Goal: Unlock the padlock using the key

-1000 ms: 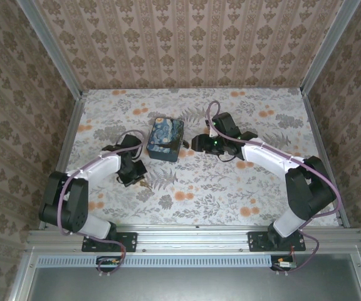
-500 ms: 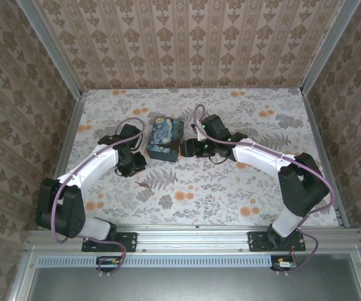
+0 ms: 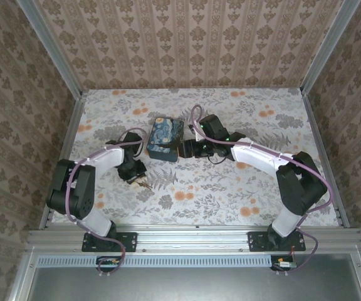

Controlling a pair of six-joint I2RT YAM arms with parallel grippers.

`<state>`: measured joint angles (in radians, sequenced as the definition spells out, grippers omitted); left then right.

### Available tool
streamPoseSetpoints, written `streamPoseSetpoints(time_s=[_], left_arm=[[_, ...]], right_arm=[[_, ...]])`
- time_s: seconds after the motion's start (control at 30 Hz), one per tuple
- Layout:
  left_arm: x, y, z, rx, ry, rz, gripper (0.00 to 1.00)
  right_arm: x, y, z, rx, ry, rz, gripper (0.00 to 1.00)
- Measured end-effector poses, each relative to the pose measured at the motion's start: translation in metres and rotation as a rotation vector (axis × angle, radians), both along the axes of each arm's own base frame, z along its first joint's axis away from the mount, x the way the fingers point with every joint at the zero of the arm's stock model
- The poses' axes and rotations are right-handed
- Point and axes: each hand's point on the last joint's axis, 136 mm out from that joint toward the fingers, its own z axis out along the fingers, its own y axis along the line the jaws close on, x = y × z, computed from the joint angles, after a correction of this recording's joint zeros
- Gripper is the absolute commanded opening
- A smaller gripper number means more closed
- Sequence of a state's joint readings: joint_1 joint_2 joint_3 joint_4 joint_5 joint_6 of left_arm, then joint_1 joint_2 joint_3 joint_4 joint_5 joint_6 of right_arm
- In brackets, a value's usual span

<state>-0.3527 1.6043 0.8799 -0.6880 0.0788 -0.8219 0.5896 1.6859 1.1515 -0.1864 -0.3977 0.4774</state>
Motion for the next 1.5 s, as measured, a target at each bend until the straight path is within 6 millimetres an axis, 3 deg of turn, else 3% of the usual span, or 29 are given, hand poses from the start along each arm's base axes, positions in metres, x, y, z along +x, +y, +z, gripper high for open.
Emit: streamPoseSetpoints(time_s=[0.4, 0.6, 0.77, 0.93, 1.27, 1.5], left_arm=[[-0.005, 0.003, 0.004, 0.006, 0.0, 0.016, 0.31], [-0.003, 0.003, 0.022, 0.0, -0.025, 0.02, 0.31], [-0.008, 0.005, 0.019, 0.005, -0.011, 0.039, 0.31], [-0.024, 0.009, -0.002, 0.024, 0.039, 0.05, 0.24], [-0.024, 0.007, -0.006, 0.03, 0.062, 0.062, 0.0], [-0.021, 0.006, -0.004, 0.028, 0.054, 0.063, 0.0]], right_arm=[[0.003, 0.002, -0.004, -0.015, 0.014, 0.005, 0.59], [0.004, 0.003, -0.01, -0.023, 0.026, 0.006, 0.59], [0.004, 0.003, -0.01, -0.023, 0.026, 0.006, 0.59], [0.004, 0.003, -0.011, -0.024, 0.026, 0.006, 0.59], [0.002, 0.001, -0.013, -0.039, 0.028, 0.017, 0.59], [-0.002, 0.002, -0.015, -0.046, 0.033, 0.027, 0.59]])
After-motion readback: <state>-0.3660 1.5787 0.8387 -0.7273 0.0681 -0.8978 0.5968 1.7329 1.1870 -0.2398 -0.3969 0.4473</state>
